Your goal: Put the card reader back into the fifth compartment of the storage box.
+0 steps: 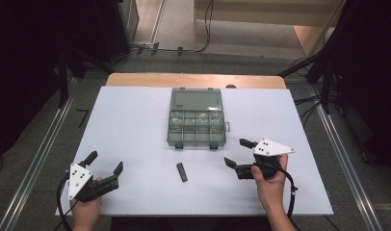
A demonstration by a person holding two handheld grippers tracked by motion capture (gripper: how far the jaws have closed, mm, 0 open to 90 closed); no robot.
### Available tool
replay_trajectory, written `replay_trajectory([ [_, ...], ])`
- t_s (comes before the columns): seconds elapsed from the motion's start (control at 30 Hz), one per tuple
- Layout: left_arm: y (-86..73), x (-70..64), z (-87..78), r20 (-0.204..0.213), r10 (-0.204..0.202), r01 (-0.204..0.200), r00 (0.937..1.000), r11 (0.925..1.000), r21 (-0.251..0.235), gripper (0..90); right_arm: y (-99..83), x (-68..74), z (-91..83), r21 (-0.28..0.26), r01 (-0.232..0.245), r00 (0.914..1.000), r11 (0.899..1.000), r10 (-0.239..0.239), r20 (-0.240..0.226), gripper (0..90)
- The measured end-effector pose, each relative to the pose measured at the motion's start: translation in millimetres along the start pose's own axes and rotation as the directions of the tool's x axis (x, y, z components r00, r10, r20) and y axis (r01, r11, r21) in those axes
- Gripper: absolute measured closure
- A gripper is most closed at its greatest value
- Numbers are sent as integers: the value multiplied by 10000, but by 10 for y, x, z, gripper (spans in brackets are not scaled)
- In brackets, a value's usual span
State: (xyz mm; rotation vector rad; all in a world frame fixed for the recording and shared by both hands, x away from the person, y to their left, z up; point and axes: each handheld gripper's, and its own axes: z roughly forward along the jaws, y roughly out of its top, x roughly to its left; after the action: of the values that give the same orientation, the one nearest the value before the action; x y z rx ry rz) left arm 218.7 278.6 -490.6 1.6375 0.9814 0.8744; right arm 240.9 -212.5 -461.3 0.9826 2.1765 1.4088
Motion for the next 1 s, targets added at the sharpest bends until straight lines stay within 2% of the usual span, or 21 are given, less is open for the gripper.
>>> replay_trajectory([
  [0.47,0,6,-4,-1,-67,67,10000,10000,-27,89,88,108,153,180,158,9979,9997,-146,-637,129],
  [0.9,0,6,-5,19,-57,57,10000,10000,-33,89,176,284,377,609,514,9931,9968,-446,-1081,130],
  [1.0,0,6,-5,19,-39,39,10000,10000,-29,89,189,323,428,770,555,9926,9955,-467,-1121,164],
])
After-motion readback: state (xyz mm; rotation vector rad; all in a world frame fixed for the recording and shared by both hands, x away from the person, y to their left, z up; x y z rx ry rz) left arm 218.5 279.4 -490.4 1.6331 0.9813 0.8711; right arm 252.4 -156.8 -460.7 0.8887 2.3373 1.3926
